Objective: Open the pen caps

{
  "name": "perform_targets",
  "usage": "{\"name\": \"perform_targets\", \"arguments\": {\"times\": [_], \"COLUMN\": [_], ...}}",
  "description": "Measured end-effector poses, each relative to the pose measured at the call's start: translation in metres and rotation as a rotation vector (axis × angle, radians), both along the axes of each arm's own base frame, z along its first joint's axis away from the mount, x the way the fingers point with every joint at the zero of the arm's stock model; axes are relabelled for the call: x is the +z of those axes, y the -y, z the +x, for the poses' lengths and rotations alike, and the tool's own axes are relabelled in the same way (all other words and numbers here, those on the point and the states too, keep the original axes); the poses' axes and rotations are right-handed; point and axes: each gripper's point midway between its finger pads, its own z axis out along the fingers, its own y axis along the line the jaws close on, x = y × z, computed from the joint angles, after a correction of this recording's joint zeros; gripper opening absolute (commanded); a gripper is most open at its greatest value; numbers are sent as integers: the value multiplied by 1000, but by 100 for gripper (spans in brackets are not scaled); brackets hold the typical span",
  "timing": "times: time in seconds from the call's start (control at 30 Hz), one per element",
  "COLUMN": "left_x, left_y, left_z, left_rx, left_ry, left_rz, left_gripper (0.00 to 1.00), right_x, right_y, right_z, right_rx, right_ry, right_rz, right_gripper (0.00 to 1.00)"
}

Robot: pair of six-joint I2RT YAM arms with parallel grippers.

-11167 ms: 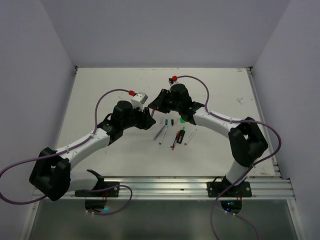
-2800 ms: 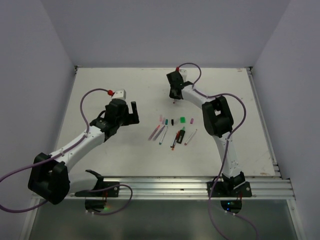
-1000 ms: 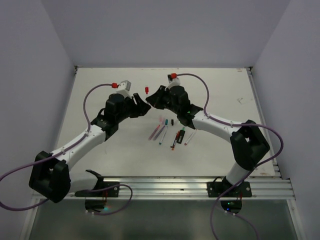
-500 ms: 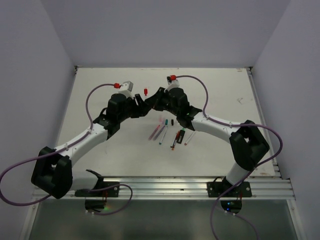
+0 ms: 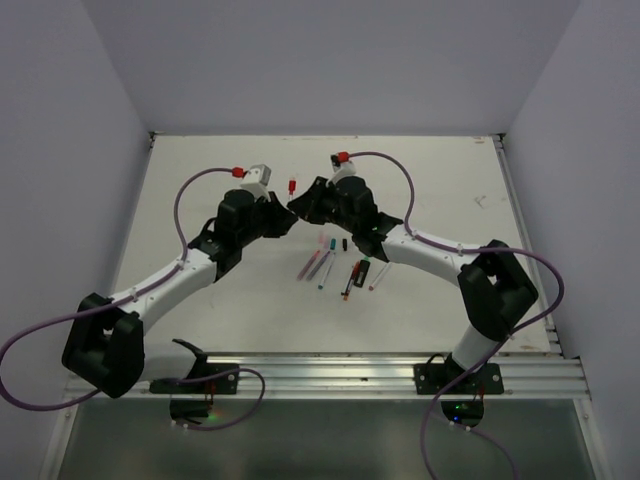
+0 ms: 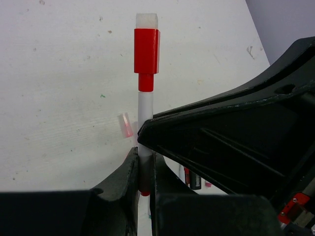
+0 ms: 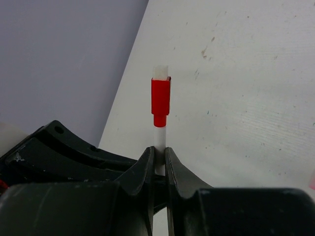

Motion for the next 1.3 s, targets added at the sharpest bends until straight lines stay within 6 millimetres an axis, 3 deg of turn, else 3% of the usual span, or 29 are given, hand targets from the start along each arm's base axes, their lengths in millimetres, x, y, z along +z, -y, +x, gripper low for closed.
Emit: {"name": "perform_targets", "arguments": {"times": [0.1, 0.3, 0.57, 0.8, 1.03, 1.3], "left_x": [-4, -33, -34, -23, -17, -19], "left_y": [-2, -12, -10, -6, -5, -6], "left_z": [-3, -15, -29, -35, -39, -42], "left_rx": [-9, -29, -117, -177, -190, -196], "left_ry": [4, -39, -19, 24, 42, 35], "left_rz": [13, 83, 118, 118, 106, 106], "left_gripper": [0, 0, 0, 0, 0, 0], "right_x": [-3, -3, 17, 40, 19, 11], "right_y": [-1, 3, 17, 8, 6, 8], "right_z": [-3, -6, 13, 18, 20, 19], "right_rx": [12, 32, -12, 7, 7, 8], "right_ry": [-8, -9, 9, 34, -17, -40], "right_rz": [-8, -28, -1, 33, -6, -41], "right_gripper": [38, 57, 59, 59, 59, 55]}}
